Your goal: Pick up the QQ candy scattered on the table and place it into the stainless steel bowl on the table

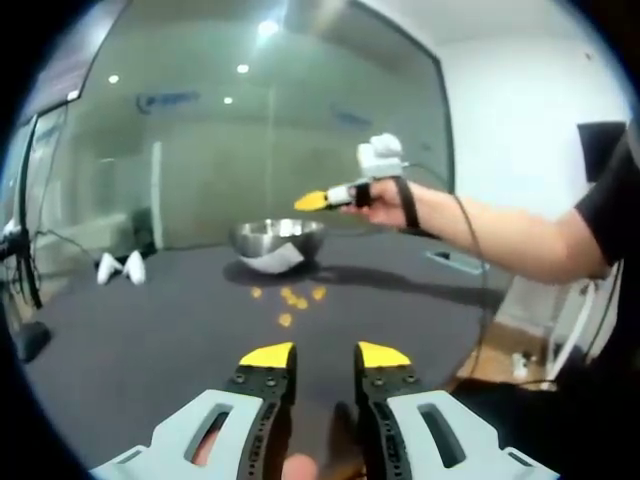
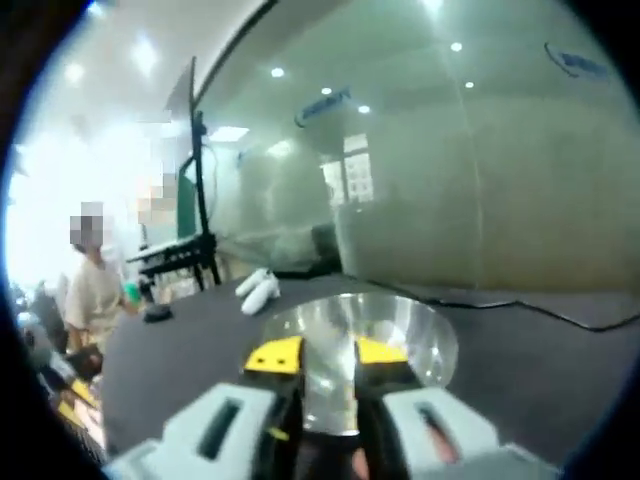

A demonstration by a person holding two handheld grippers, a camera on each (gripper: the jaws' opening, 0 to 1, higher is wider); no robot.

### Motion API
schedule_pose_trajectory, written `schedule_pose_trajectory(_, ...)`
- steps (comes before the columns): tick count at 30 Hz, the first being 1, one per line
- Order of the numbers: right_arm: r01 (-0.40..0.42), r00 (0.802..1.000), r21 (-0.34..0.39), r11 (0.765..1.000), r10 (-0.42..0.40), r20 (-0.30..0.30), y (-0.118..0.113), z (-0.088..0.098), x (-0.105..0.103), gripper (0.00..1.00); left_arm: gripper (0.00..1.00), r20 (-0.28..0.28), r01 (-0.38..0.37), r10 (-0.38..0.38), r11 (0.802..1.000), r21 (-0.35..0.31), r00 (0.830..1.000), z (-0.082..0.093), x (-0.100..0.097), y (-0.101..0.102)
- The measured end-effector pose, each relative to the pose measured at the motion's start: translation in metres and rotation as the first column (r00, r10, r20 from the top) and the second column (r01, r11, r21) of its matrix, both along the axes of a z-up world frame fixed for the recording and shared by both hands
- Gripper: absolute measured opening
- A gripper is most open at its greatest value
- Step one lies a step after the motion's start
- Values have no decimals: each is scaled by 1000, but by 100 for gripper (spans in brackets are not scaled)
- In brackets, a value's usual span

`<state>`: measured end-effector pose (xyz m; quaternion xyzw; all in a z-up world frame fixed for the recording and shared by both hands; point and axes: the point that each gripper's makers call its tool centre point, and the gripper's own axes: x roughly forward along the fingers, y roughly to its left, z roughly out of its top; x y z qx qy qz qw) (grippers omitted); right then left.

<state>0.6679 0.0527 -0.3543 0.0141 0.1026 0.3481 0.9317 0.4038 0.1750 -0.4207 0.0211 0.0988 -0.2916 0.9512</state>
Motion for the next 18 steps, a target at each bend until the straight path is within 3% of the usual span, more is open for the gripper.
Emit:
schedule_pose_trajectory(5, -5, 1000, -23, 1000, 5, -30, -6, -7, -12, 19, 25, 3, 5, -5, 1000, 2, 1000, 1, 0, -1)
schedule_pose_trajectory(10, -47, 999, -27, 999, 47, 8, -10, -2, -25, 20, 25, 4, 9, -9, 1000, 6, 1000, 1, 0, -1)
schedule_pose_trajectory(12, -78, 997, -30, 997, 79, 26, -11, -3, -49, 21, 25, 7, 11, -11, 1000, 4, 1000, 2, 0, -1)
schedule_pose_trajectory(16, -139, 990, -26, 990, 139, -17, -20, -34, -69, 22, 25, 18, 28, -28, 1000, 7, 999, 4, -1, -4)
schedule_pose_trajectory(18, -169, 986, -47, 985, 168, -9, -22, -43, -85, 22, 25, 21, 33, -33, 999, 14, 999, 4, -2, -6)
